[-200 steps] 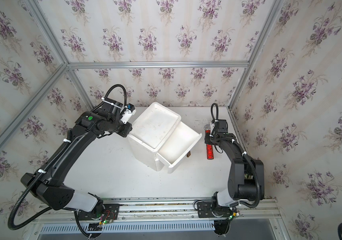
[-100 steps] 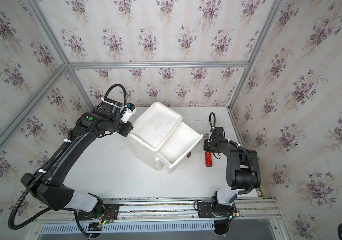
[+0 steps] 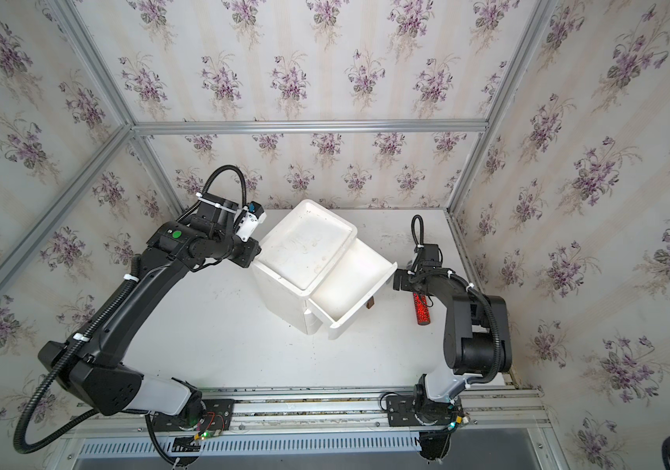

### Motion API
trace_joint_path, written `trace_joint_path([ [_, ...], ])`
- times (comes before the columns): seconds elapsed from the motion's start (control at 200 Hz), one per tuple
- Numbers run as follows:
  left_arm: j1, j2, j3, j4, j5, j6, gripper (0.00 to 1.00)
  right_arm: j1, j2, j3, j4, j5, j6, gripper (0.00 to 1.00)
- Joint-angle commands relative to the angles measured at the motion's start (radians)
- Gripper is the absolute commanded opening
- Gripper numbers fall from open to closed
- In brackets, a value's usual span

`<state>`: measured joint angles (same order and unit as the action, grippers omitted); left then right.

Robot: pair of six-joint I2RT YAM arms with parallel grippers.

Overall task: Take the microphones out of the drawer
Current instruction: Place the microphone at the center of the board.

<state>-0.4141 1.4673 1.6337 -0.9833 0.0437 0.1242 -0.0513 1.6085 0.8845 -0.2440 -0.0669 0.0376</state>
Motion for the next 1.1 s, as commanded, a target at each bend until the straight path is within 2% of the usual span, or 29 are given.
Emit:
trace_joint_path([
  [0.0,0.0,-0.003,-0.003,0.003,0.04,-0.006,0.21,-0.001,-0.006,0.008,-0.003,0.001,0.004,1.0],
  [0.345,-0.002,-0.025,-0.03,0.018,0.041,-0.004,0.21,-0.001,-0.018,0.009,-0.001,0.013,0.012,1.0],
  [0.664,0.001,-0.026,-0.037,0.024,0.041,-0.003,0.22,-0.003,-0.082,0.066,-0.065,0.095,0.013,1.0],
  [0.929,0.004,0.001,-0.019,0.027,0.074,0.006,0.22,-0.002,-0.255,0.017,-0.136,0.051,0.049,1.0],
  [1.094,0.005,0.041,0.027,0.026,0.116,0.011,0.27,-0.002,-0.402,-0.074,-0.132,0.009,0.078,1.0],
])
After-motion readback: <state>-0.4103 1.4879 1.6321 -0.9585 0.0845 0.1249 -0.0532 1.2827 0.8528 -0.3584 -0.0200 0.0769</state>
